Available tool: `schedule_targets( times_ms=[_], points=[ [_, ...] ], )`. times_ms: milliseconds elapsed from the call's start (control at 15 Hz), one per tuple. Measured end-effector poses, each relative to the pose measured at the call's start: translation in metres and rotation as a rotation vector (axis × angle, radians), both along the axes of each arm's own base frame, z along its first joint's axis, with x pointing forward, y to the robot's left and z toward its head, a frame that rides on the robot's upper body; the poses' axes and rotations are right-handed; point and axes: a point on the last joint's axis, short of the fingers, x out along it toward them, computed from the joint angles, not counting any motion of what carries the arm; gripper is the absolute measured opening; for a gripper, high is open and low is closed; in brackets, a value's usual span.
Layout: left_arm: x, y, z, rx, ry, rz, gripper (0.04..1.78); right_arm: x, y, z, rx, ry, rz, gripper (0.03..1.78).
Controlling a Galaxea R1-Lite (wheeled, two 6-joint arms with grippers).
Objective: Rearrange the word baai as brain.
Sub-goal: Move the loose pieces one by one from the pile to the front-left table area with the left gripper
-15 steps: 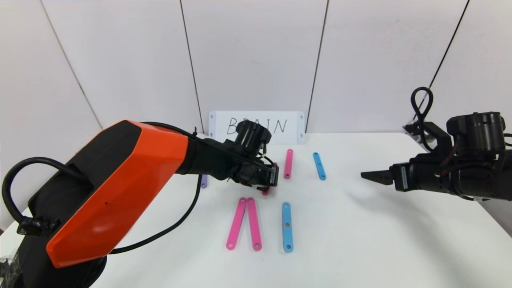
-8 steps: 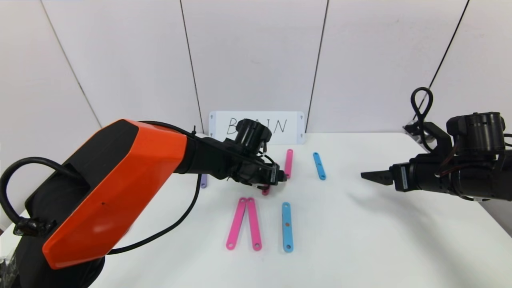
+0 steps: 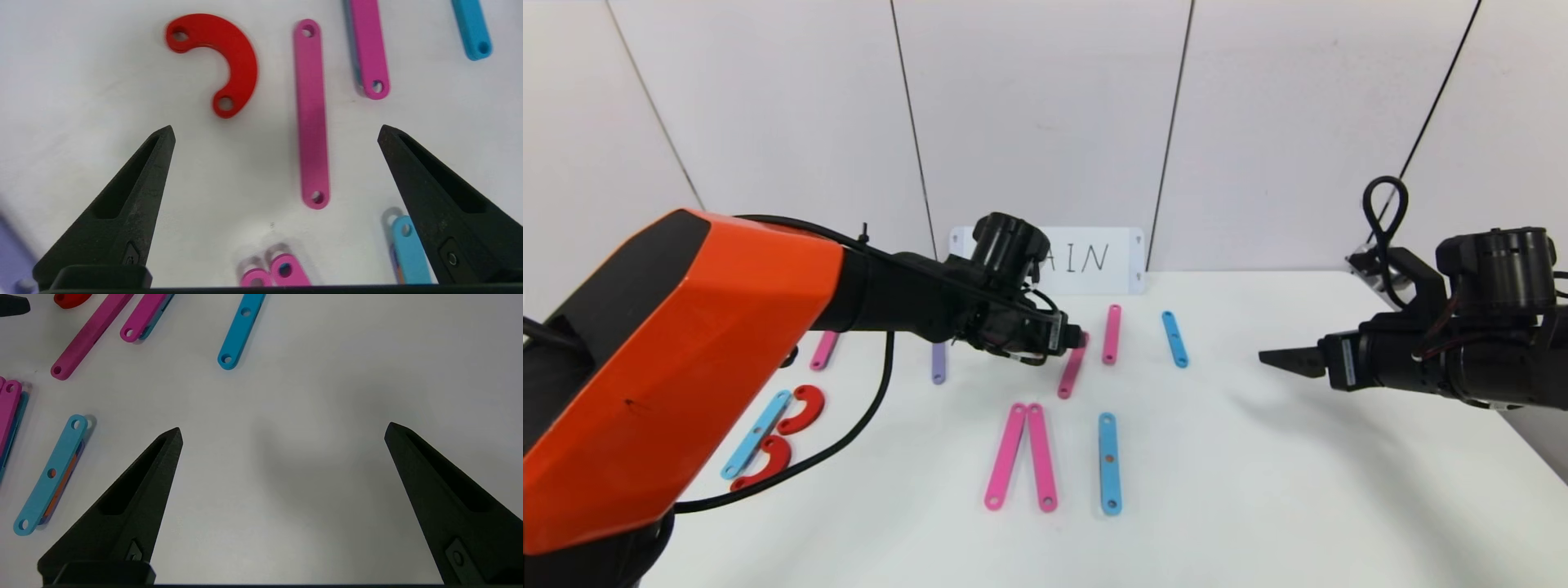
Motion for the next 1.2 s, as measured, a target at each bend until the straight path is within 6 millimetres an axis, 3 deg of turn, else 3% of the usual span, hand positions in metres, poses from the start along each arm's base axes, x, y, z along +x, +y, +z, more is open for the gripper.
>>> schedule_targets(
  times_ms=[400,1200],
  points=[
    [0.001,0.054,0.017,0.126,0.002,0.204,1.73,0.005,0.007,-0.007,0.015,-0.116,0.02,1.73],
    [0.023,0.166,0.035,0.18,0.035,0.46,1.73,0.003,0.006,-0.01,0.017,-0.101,0.014,1.73]
  ],
)
